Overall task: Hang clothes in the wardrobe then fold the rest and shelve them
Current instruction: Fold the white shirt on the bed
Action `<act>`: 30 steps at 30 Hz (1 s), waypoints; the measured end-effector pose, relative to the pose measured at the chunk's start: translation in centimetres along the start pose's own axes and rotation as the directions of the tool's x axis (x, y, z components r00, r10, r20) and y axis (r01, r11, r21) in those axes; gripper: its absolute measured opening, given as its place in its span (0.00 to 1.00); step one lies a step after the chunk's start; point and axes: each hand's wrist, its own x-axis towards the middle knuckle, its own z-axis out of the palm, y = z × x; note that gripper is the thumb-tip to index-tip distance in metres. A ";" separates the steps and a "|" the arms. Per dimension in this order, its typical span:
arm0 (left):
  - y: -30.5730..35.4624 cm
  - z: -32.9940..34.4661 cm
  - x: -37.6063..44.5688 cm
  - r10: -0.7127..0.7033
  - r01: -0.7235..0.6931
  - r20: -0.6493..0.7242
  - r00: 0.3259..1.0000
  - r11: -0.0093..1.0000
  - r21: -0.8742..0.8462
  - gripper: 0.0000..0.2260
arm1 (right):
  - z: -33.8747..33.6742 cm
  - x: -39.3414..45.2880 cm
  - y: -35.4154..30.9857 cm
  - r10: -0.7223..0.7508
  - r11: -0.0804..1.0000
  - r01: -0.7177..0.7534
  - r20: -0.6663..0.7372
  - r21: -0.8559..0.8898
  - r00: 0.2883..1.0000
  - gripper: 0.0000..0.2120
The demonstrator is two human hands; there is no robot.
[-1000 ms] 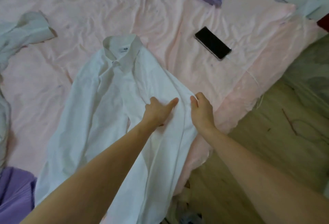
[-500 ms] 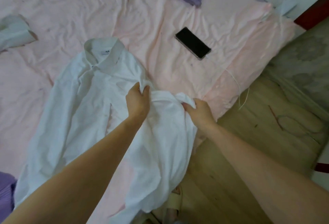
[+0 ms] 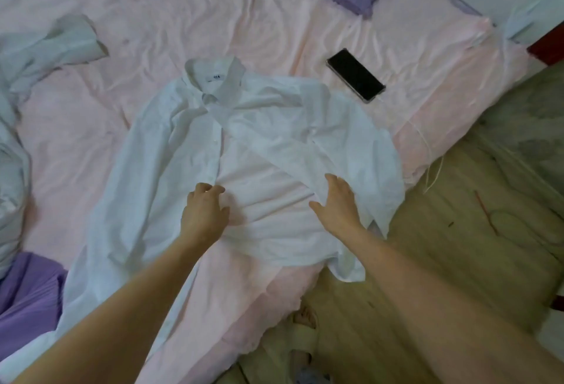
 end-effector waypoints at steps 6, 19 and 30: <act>-2.8 1.3 0.9 -0.082 0.086 -0.031 0.996 0.982 0.171 0.24 | 2.6 2.4 -1.3 0.128 0.960 -0.167 -0.180 -0.224 0.975 0.17; -12.1 0.6 -9.3 -0.041 0.042 0.031 0.999 0.999 -0.033 0.03 | 10.5 -12.4 -6.1 0.175 0.981 -0.182 -0.101 -0.062 0.979 0.05; -18.3 6.2 -13.7 0.151 -0.159 -0.079 0.985 0.982 -0.103 0.14 | 14.7 -13.6 -5.4 0.285 0.956 -0.263 -0.191 0.134 0.939 0.26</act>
